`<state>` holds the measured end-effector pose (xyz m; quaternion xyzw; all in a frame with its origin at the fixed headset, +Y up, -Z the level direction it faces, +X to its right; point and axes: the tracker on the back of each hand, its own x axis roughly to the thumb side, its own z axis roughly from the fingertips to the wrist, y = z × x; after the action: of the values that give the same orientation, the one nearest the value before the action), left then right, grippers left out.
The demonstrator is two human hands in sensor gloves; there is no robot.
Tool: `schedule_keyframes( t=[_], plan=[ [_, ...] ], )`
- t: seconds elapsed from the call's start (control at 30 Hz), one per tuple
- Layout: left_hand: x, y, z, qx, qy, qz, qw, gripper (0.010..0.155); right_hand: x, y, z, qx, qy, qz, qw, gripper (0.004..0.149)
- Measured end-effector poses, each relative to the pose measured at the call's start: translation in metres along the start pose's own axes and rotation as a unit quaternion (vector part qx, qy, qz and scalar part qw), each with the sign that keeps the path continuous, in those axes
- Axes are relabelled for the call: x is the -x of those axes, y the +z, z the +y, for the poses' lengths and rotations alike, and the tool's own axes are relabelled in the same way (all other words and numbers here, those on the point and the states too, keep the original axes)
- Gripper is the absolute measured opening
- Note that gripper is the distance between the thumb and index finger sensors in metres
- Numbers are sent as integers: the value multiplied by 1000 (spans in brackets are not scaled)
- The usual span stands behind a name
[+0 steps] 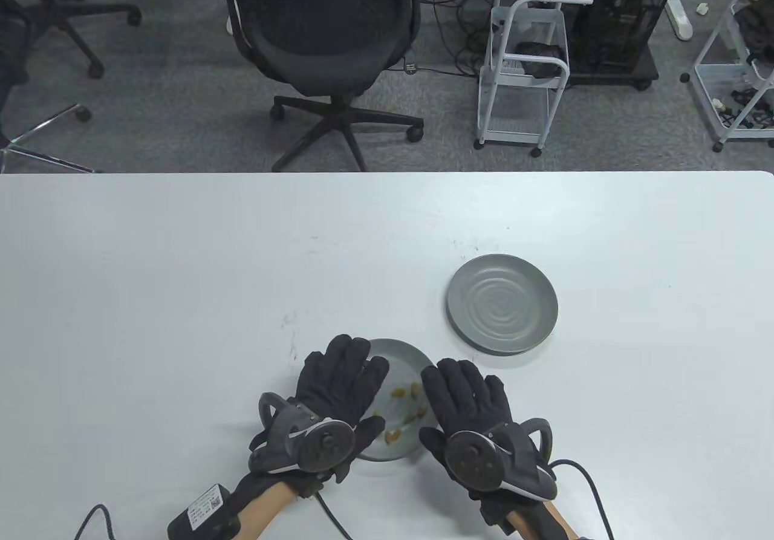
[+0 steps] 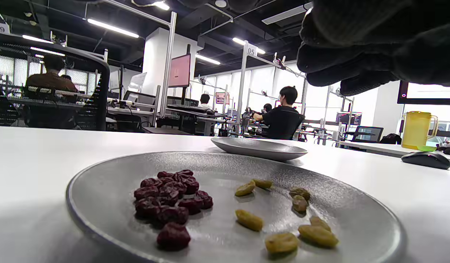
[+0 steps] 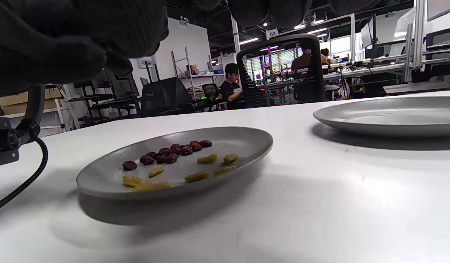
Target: Pick raisins with hand pinch into plate
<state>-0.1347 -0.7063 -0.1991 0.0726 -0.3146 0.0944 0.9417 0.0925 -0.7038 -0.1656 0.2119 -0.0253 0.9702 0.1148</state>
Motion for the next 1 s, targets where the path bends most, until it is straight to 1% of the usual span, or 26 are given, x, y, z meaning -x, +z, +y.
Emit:
schedule_keyframes(
  t=[0.1, 0.33, 0.5, 0.63, 0.73, 0.77, 0.8, 0.87, 0.93, 1.0],
  plan=[
    [0, 0, 1, 3, -1, 2, 1000, 86, 0, 0, 0, -7, 2, 1, 1000, 86],
    [-1, 1, 1, -3, -6, 1, 1000, 86, 3, -1, -2, -2, -2, 5, 1000, 86],
    [6, 0, 7, -12, -2, 17, 1000, 83, 6, -2, -2, -3, -1, 9, 1000, 86],
    [23, 0, 13, -21, 16, 51, 998, 79, 7, -1, -3, 2, -2, 11, 1000, 86],
    [40, -1, 14, -18, 31, 82, 996, 76, 7, -1, -4, 5, -3, 10, 1000, 86],
    [46, -2, 13, -11, 40, 93, 995, 72, 6, -1, -4, 5, -3, 9, 1000, 86],
    [53, -4, 11, 9, 51, 110, 993, 67, 6, -1, -4, 4, 0, 8, 1000, 86],
    [63, -6, 7, 39, 70, 141, 987, 67, 5, -1, -3, 3, 4, 6, 1000, 86],
    [71, -7, 1, 40, 82, 163, 982, 66, 4, -1, -2, 1, 6, 5, 1000, 86],
    [77, -9, -6, 58, 88, 183, 977, 66, 2, -1, -2, 1, 8, 1, 1000, 86]
  ],
)
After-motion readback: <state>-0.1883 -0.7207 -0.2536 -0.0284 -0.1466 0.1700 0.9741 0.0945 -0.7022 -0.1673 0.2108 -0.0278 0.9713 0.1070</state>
